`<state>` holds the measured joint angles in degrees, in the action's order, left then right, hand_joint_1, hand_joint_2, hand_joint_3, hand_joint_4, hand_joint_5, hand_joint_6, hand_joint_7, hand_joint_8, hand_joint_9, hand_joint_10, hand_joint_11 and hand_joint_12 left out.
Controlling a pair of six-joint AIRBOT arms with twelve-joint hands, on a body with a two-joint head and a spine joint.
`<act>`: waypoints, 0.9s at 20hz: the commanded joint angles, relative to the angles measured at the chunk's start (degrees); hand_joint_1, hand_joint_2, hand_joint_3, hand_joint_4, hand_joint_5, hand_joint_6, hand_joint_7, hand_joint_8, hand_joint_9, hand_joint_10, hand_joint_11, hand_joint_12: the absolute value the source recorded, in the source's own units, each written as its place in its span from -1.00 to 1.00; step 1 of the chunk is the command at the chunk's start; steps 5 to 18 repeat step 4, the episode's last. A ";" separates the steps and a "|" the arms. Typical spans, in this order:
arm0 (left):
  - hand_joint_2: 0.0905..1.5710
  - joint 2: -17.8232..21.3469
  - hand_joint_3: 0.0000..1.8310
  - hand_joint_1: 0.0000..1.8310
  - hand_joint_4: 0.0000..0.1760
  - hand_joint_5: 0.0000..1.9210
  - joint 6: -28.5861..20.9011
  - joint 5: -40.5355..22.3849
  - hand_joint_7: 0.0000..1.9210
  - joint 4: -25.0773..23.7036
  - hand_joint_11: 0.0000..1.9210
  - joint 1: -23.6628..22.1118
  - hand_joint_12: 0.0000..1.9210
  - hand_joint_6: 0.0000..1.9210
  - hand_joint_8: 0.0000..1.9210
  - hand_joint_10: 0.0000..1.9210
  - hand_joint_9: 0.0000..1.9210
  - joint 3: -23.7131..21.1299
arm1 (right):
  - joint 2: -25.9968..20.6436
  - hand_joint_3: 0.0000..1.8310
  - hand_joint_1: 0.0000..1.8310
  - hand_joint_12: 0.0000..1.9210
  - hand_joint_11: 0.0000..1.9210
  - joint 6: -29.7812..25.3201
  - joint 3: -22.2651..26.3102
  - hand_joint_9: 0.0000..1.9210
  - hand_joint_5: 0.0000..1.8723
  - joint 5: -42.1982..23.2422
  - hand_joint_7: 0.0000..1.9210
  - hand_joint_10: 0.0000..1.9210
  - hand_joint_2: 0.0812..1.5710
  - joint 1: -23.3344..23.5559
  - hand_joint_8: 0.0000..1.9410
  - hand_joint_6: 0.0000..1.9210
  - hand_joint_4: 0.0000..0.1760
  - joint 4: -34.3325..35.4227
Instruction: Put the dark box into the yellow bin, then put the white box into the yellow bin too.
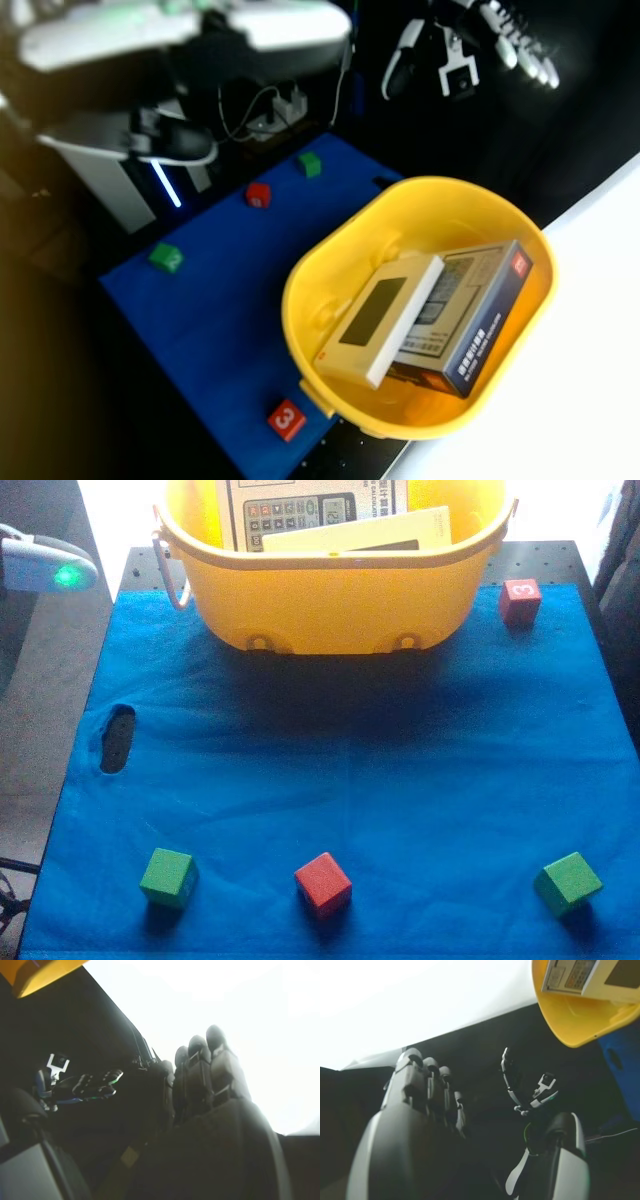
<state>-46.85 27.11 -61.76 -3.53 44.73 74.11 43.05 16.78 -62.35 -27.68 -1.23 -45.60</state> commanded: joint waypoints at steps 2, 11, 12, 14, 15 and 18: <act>-0.16 1.19 -1.00 0.00 -0.24 -0.85 0.07 -9.20 -0.83 2.11 -1.00 0.52 -0.73 -1.00 -1.00 -1.00 -0.86 -0.94 | -1.40 -1.00 -0.41 -1.00 -1.00 0.04 1.60 -1.00 -1.00 -4.95 -0.92 -1.00 -0.08 1.36 -0.99 -1.00 0.68 1.81; -0.15 2.31 -1.00 0.01 -0.02 -0.86 1.61 -11.01 -0.89 2.73 -1.00 1.83 -0.95 -1.00 -1.00 -0.99 -0.92 -2.49 | -3.18 -1.00 -0.40 -1.00 -1.00 0.04 3.12 -0.99 -1.00 -5.03 -0.91 -1.00 -0.14 2.46 -0.99 -1.00 0.78 0.19; -0.15 2.31 -1.00 0.01 -0.02 -0.86 1.61 -11.01 -0.89 2.73 -1.00 1.83 -0.95 -1.00 -1.00 -0.99 -0.92 -2.49 | -3.18 -1.00 -0.40 -1.00 -1.00 0.04 3.12 -0.99 -1.00 -5.03 -0.91 -1.00 -0.14 2.46 -0.99 -1.00 0.78 0.19; -0.15 2.31 -1.00 0.01 -0.02 -0.86 1.61 -11.01 -0.89 2.73 -1.00 1.83 -0.95 -1.00 -1.00 -0.99 -0.92 -2.49 | -3.18 -1.00 -0.40 -1.00 -1.00 0.04 3.12 -0.99 -1.00 -5.03 -0.91 -1.00 -0.14 2.46 -0.99 -1.00 0.78 0.19; -0.15 2.31 -1.00 0.01 -0.02 -0.86 1.61 -11.01 -0.89 2.73 -1.00 1.83 -0.95 -1.00 -1.00 -0.99 -0.92 -2.49 | -3.18 -1.00 -0.40 -1.00 -1.00 0.04 3.12 -0.99 -1.00 -5.03 -0.91 -1.00 -0.14 2.46 -0.99 -1.00 0.78 0.19; -0.15 2.31 -1.00 0.01 -0.02 -0.86 1.61 -11.01 -0.89 2.73 -1.00 1.83 -0.95 -1.00 -1.00 -0.99 -0.92 -2.49 | -3.18 -1.00 -0.40 -1.00 -1.00 0.04 3.12 -0.99 -1.00 -5.03 -0.91 -1.00 -0.14 2.46 -0.99 -1.00 0.78 0.19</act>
